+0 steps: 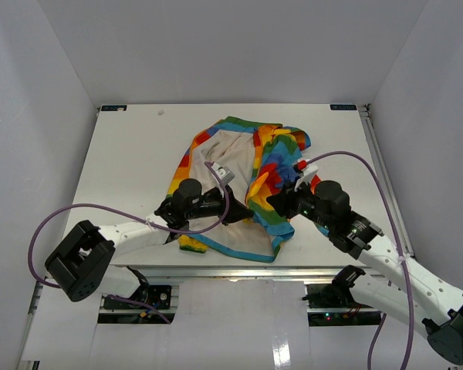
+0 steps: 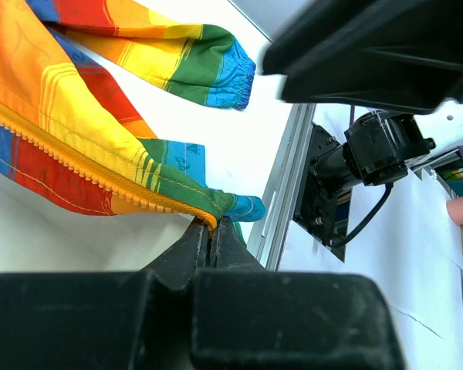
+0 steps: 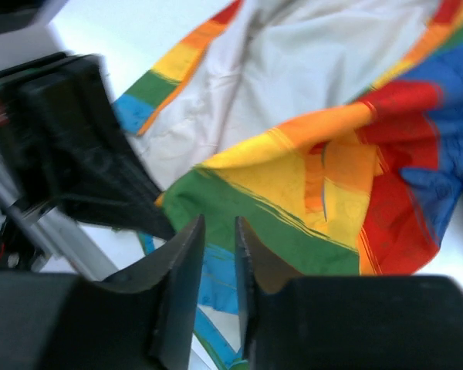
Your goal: Zip up the jacket
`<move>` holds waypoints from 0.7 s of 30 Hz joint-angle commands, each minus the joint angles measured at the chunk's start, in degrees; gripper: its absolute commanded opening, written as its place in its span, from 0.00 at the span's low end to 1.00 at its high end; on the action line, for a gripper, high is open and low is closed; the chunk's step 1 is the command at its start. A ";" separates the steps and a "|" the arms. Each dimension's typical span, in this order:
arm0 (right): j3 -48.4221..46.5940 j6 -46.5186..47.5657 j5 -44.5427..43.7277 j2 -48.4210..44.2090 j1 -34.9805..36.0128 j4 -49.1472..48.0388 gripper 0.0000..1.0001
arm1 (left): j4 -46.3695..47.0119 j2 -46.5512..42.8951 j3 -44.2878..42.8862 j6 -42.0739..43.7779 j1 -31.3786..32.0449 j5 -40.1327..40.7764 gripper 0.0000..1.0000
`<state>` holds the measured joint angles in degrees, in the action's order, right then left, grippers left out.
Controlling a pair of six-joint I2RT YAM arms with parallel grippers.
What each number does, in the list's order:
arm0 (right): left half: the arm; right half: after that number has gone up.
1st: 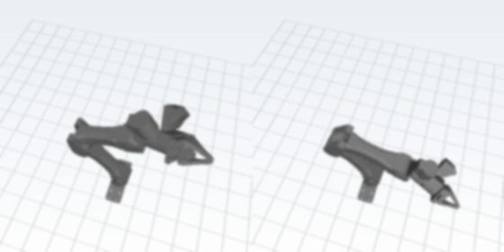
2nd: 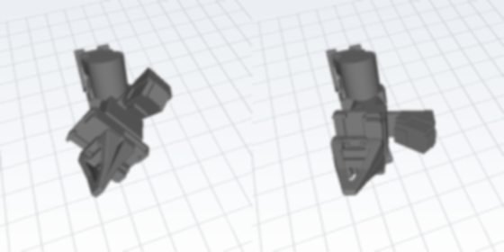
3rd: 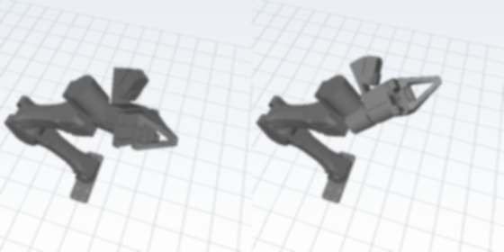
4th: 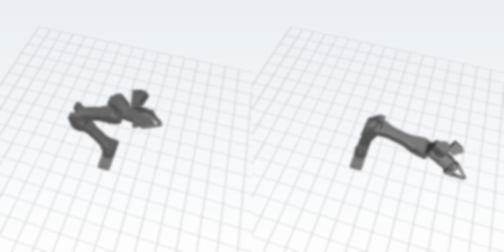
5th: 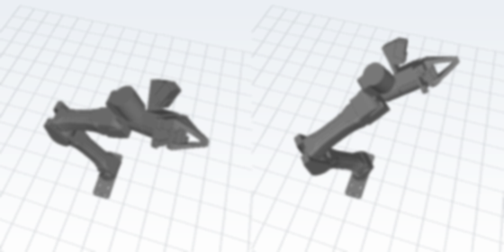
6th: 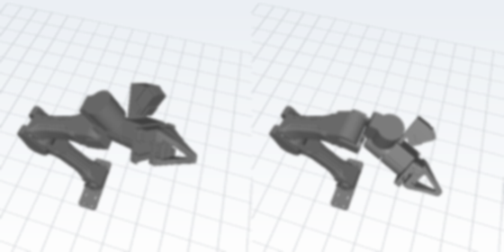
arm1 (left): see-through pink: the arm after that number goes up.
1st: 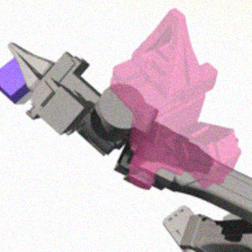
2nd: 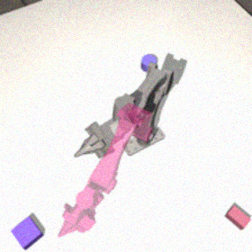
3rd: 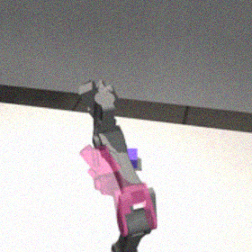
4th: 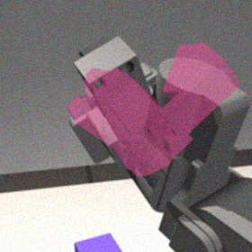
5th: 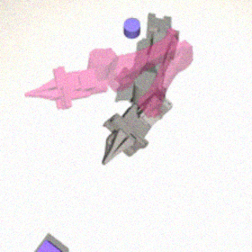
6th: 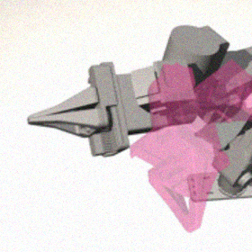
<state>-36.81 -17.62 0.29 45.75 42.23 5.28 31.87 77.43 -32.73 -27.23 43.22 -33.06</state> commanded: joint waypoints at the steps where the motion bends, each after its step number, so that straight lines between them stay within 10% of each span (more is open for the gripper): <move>1: -2.87 7.63 9.30 -2.07 1.60 -0.21 0.25 | -1.72 0.34 -2.60 -1.23 -0.72 -0.45 0.00; 21: -5.48 15.07 14.39 9.71 5.95 -1.15 0.23 | -2.37 3.92 -4.99 -10.14 -3.47 -10.92 0.00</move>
<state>-39.22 -4.04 15.83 53.24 47.90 5.47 28.23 81.32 -35.79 -34.99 40.34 -39.80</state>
